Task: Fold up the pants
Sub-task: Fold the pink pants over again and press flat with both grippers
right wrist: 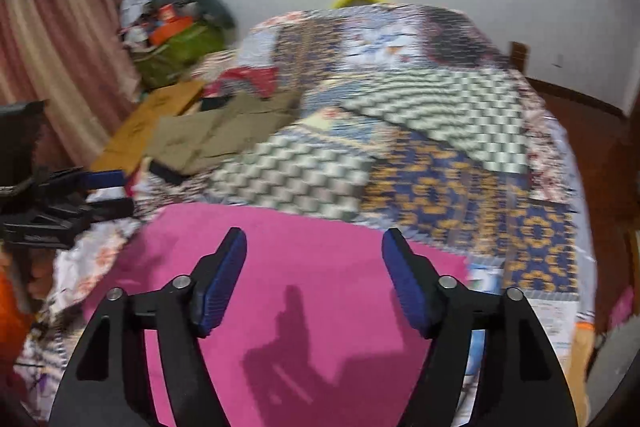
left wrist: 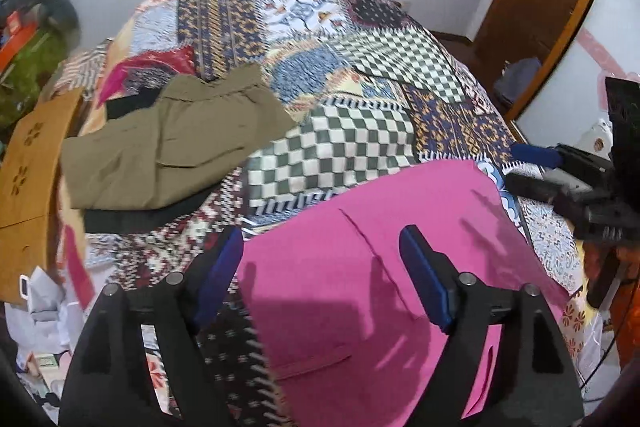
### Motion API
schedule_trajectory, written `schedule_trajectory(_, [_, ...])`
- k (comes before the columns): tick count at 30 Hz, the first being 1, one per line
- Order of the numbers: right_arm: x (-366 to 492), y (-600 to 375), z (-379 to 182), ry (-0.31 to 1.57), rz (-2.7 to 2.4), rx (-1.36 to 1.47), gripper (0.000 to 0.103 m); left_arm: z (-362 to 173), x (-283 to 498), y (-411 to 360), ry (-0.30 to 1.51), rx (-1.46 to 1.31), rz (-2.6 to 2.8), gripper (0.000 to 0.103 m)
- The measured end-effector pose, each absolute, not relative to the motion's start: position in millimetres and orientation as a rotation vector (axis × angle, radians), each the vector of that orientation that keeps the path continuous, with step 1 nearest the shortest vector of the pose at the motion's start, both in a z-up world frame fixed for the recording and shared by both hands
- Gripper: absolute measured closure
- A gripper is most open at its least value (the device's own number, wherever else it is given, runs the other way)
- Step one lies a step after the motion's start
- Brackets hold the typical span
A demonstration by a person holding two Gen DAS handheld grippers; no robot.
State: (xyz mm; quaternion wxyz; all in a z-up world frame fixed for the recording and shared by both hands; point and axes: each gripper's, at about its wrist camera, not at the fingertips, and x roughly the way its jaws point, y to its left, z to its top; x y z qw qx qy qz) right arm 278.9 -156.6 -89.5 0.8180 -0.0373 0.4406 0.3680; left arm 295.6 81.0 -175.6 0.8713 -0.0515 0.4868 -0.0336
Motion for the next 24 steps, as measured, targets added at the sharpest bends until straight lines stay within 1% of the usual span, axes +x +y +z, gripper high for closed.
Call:
schedule_trajectory(4, [269, -126, -111, 1.014, 0.855, -0.096, 0.036, -198, 300, 75, 1.092, -0.090, -0.076, 0.023])
schedule_trajectory(7, [258, -108, -141, 1.100, 0.884, -0.171, 0.036, -221, 294, 71, 1.148, -0.026, -0.061, 0.023])
schedule_trajectory(9, [250, -104, -154, 1.133, 0.889, -0.212, 0.035, -228, 287, 72, 1.135, -0.024, -0.066, 0.022])
schedule_trajectory(11, [242, -107, -157, 1.102, 0.889, -0.224, 0.034, -228, 283, 76, 1.128, -0.042, -0.071, 0.021])
schedule_trajectory(22, [223, -159, -157, 1.117, 0.804, -0.133, 0.032, -213, 246, 77, 1.072, -0.016, -0.034, 0.021])
schedule_trajectory(24, [216, -169, -157, 1.112, 0.774, -0.119, 0.028, -210, 240, 79, 1.068, -0.019, -0.021, 0.021])
